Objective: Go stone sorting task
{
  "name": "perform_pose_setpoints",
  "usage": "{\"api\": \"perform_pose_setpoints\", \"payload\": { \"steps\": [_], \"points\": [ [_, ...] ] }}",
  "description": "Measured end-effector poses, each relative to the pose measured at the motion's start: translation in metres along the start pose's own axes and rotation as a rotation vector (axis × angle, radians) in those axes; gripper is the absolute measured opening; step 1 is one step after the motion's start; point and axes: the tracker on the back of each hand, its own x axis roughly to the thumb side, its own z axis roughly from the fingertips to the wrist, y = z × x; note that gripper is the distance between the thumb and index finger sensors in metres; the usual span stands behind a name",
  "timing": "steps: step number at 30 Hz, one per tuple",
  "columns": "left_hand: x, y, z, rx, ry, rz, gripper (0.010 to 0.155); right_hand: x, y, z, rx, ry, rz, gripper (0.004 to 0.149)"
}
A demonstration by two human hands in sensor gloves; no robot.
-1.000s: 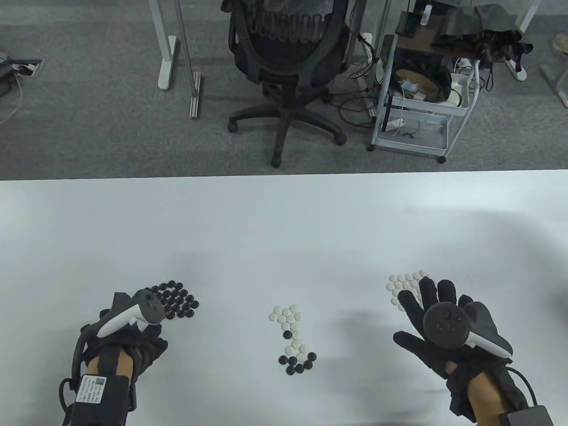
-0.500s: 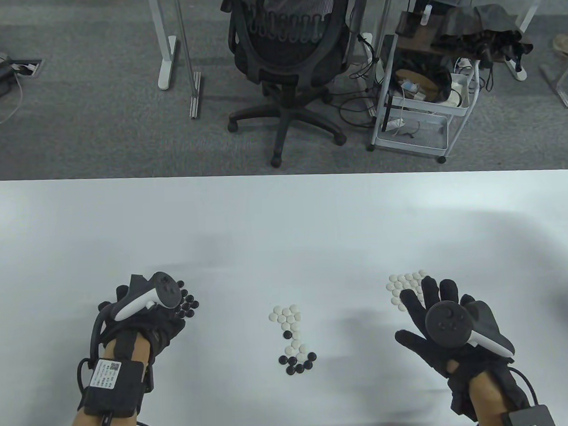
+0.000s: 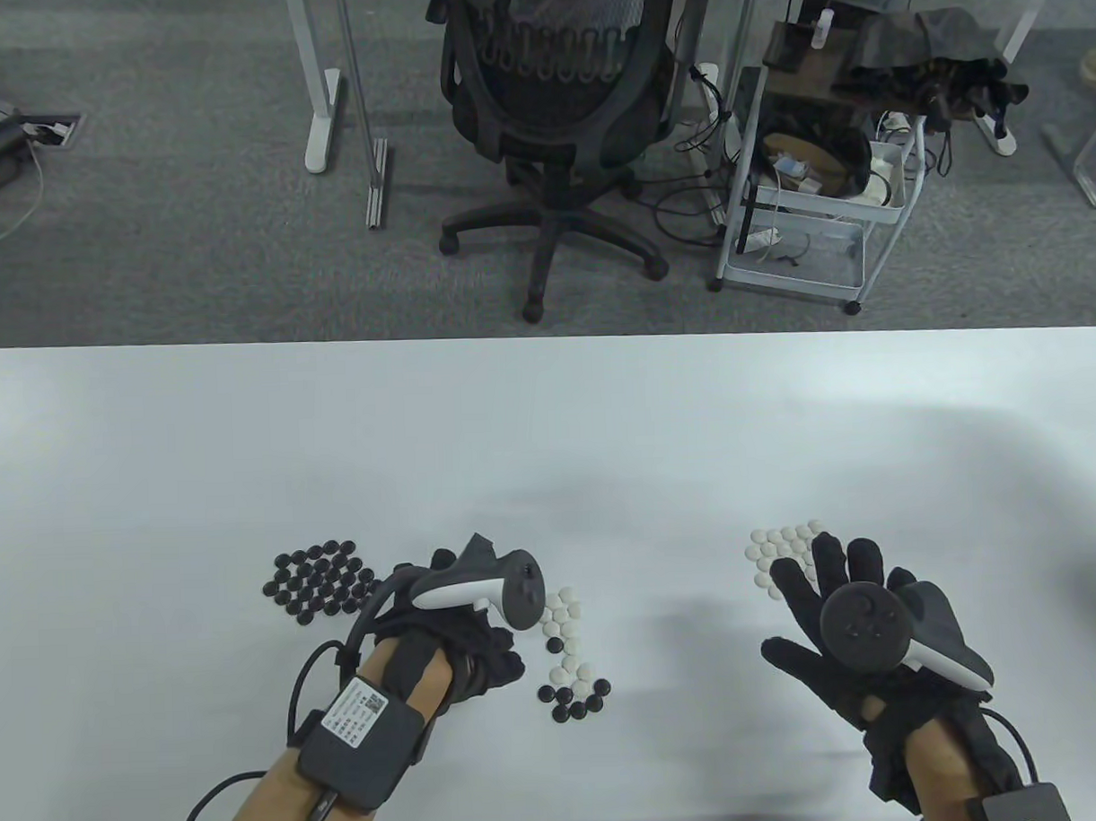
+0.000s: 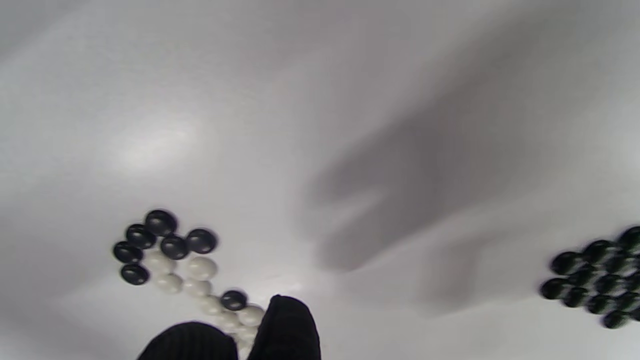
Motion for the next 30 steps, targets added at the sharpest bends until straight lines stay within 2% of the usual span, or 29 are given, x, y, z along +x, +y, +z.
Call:
{"api": "perform_pose_setpoints", "payload": {
  "steps": [2, 7, 10, 12, 17, 22, 25, 30],
  "points": [
    [0.01, 0.0, -0.006, 0.003, -0.041, -0.008, 0.062, 0.0, 0.0, 0.0, -0.001, 0.0, 0.001, 0.079],
    [0.023, -0.006, -0.026, -0.022, -0.045, -0.04, 0.065, 0.0, 0.0, 0.0, 0.0, 0.002, 0.0, 0.079],
    [0.021, -0.015, -0.033, -0.052, -0.023, -0.06, 0.065, 0.0, -0.001, 0.001, -0.004, 0.001, -0.001, 0.079],
    [0.014, -0.02, -0.029, -0.055, -0.006, -0.064, 0.064, -0.001, -0.001, 0.0, -0.005, -0.001, -0.002, 0.079],
    [-0.022, -0.037, -0.004, -0.037, 0.08, -0.012, 0.062, -0.001, -0.001, 0.001, -0.006, -0.004, -0.004, 0.079],
    [-0.088, -0.06, 0.029, -0.034, 0.272, 0.091, 0.06, 0.001, 0.001, 0.0, -0.001, -0.01, 0.001, 0.079],
    [-0.122, -0.071, 0.041, -0.041, 0.348, 0.179, 0.06, 0.001, 0.002, -0.001, 0.005, -0.008, 0.007, 0.079],
    [-0.151, -0.08, 0.044, -0.011, 0.349, 0.31, 0.06, 0.001, 0.002, -0.001, 0.005, -0.004, 0.008, 0.079]
  ]
}}
